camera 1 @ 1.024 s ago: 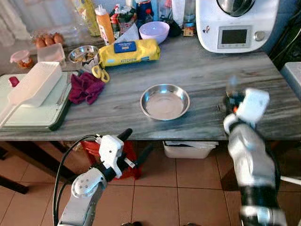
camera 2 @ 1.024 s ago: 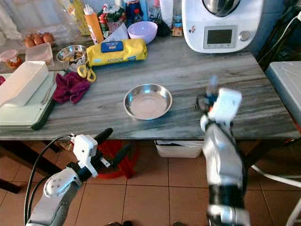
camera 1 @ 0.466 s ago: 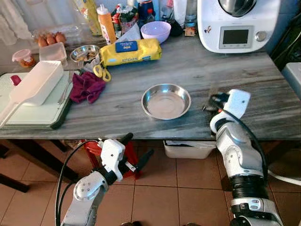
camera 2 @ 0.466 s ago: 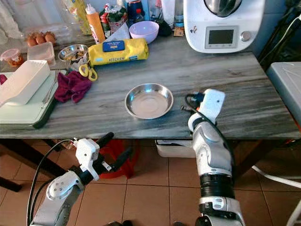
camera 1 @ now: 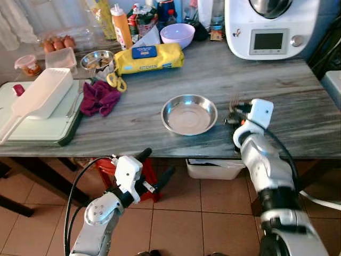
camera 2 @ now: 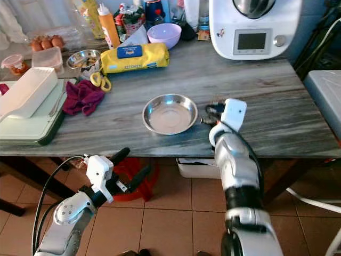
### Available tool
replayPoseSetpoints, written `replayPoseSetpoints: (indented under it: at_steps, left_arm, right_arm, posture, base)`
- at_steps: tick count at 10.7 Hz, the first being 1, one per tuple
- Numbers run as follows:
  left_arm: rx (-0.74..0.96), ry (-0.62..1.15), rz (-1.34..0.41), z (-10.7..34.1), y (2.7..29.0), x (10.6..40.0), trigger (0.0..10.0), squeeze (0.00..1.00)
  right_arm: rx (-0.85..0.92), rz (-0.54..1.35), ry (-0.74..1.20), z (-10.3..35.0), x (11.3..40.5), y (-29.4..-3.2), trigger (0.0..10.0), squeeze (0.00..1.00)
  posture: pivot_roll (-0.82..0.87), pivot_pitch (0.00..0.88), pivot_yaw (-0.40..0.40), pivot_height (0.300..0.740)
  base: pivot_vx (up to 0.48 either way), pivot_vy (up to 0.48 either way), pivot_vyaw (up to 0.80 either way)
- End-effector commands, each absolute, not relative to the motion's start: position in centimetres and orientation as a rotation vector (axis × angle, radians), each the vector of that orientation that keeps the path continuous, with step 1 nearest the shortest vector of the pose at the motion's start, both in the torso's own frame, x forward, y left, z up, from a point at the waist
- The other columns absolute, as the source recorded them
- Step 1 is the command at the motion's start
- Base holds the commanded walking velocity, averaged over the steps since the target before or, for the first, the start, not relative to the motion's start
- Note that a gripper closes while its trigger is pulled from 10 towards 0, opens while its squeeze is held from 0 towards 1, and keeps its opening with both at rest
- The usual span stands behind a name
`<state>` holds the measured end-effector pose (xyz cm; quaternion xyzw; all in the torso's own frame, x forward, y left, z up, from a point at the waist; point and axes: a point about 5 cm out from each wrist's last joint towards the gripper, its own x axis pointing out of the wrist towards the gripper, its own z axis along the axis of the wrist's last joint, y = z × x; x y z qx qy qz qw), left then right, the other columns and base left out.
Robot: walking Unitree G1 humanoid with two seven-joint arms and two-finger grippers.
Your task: Setting the table
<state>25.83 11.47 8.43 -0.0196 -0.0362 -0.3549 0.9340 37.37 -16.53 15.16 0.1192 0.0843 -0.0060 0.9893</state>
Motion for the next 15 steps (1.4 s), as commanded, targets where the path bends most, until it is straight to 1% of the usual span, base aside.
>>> replayPoseSetpoints:
  at_steps: [1,6,8,11,12,13,14,15]
  left_arm:
    - [-0.036,-0.059,-0.73,8.0,11.6,25.8,10.0,0.0]
    - [-0.044,-0.048,-0.718,7.6,11.5,25.7,10.0,0.0]
    - [-0.042,-0.028,-0.707,6.6,11.8,25.7,10.0,0.0]
    - [-0.074,-0.055,-0.741,6.2,11.9,25.7,10.0,0.0]
    - [-0.067,-0.064,-0.746,6.1,11.9,25.8,10.0,0.0]
    - [-0.062,-0.09,-0.742,6.5,11.9,26.1,10.0,0.0]
    - [-0.052,-0.153,-0.744,8.6,11.9,26.8,10.0,0.0]
    - [-0.036,-0.189,-0.76,10.3,11.8,27.2,10.0,0.0]
  right_arm:
    - [0.245,-0.003,0.162,15.5,37.8,-16.4,10.0,0.0]
    - [0.251,0.005,0.207,14.9,38.8,-16.4,10.0,0.0]
    - [0.197,0.025,0.241,14.3,38.9,-16.1,10.0,0.0]
    - [0.192,0.026,0.254,13.8,38.9,-16.6,10.0,0.0]
    - [0.19,0.034,0.253,13.8,38.9,-16.5,10.0,0.26]
    - [0.191,0.039,0.254,13.7,38.9,-16.5,10.0,0.64]
    - [0.182,0.042,0.255,13.6,38.9,-16.4,10.0,1.0]
    - [0.183,0.045,0.259,13.4,38.8,-16.3,10.0,1.0]
  posture:
    - [-0.12,0.161,0.099,0.74]
    - [-0.11,0.162,0.091,0.74]
    - [-0.11,0.163,0.084,0.74]
    - [-0.11,0.16,0.08,0.74]
    - [-0.11,0.159,0.078,0.74]
    - [-0.12,0.159,0.077,0.74]
    - [-0.11,0.158,0.078,0.74]
    - [-0.11,0.158,0.079,0.74]
  base:
    - [0.0,0.0,0.0]
    - [0.0,0.0,0.0]
    - [0.0,0.0,0.0]
    - [0.0,0.0,0.0]
    - [0.0,0.0,0.0]
    - [0.0,0.0,0.0]
    - [0.0,0.0,0.0]
    - [0.0,0.0,0.0]
